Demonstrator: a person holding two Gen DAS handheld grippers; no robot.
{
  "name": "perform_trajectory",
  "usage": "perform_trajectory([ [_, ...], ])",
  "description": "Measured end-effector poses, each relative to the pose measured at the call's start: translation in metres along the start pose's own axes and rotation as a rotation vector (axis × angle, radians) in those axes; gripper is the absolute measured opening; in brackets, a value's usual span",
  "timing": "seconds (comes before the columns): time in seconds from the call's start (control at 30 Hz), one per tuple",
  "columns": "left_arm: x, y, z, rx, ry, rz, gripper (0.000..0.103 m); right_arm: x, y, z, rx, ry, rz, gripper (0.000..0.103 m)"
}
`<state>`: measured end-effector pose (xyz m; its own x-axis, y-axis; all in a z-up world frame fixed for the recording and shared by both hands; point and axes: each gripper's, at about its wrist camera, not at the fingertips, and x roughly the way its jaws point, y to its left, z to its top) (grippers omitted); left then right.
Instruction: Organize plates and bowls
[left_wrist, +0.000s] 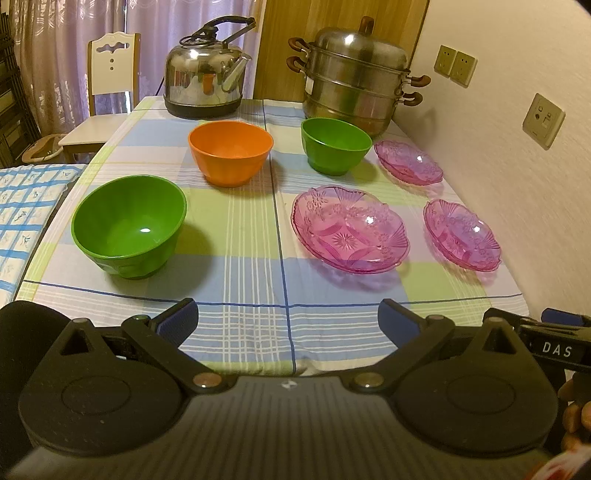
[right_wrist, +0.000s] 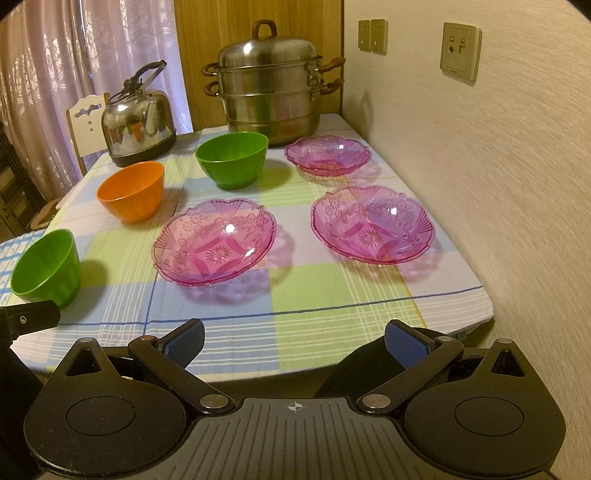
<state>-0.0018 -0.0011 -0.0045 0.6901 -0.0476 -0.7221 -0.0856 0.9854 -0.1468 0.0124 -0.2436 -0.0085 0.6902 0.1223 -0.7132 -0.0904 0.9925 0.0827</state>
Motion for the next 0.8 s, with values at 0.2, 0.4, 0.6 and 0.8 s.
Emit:
perform_trajectory([
  [0.2,0.0005,-0.0006,-0.0005,0.001,-0.001,0.0,0.103,0.0,0.0001,0.0003,0.0,0.0,0.001,0.103],
  [0.4,0.0001,-0.0007,-0.0001,0.001,-0.001,0.0,0.103,0.0007,0.0005,-0.0011,0.001,0.0,0.0,0.103],
  [0.6,-0.0004,-0.0016,0.0007,-0.001,-0.001,-0.002,0.103,0.0007,0.0003,-0.001,0.001,0.001,0.0,0.103],
  [0.8,-0.0003,-0.0017,0.0006,0.0,-0.001,-0.002,0.103,0.0008,-0.0005,-0.0008,0.001,0.0,0.0,0.103],
])
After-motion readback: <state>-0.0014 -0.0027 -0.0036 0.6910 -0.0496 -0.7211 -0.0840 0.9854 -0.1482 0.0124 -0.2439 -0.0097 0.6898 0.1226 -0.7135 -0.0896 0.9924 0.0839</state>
